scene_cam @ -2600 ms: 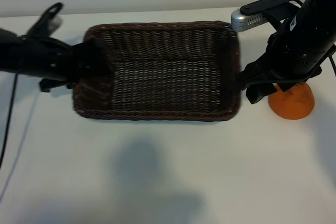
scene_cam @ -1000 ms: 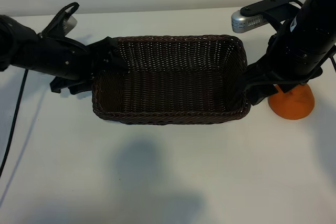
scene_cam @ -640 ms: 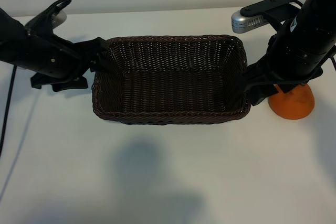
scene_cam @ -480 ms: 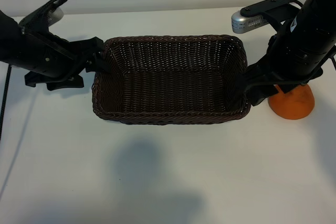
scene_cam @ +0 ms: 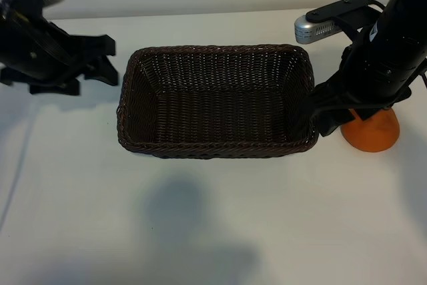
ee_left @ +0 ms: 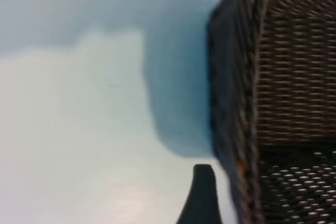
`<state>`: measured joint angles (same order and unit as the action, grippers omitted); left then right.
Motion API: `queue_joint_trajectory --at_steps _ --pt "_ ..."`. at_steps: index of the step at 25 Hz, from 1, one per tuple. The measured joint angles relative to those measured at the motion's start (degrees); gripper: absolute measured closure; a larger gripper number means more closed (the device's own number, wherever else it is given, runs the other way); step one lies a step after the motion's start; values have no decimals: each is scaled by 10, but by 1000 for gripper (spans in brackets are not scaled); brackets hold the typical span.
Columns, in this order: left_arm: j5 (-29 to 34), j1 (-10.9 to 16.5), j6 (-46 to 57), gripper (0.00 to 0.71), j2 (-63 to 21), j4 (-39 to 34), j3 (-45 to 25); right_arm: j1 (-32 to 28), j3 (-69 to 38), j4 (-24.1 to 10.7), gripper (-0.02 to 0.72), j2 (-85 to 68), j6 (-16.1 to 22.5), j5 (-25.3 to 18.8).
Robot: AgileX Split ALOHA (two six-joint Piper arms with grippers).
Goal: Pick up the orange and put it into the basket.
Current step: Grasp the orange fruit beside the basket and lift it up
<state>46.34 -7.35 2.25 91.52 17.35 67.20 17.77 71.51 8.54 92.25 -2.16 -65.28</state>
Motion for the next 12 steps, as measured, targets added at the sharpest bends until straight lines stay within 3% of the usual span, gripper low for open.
queue_joint_trajectory --at_steps 4,12 --pt "49 -1 45 107 0 -97 46 0 0 0 108 0 0 -3" --pt "102 2 40 114 -4 -164 77 0 0 1 108 0 0 -12"
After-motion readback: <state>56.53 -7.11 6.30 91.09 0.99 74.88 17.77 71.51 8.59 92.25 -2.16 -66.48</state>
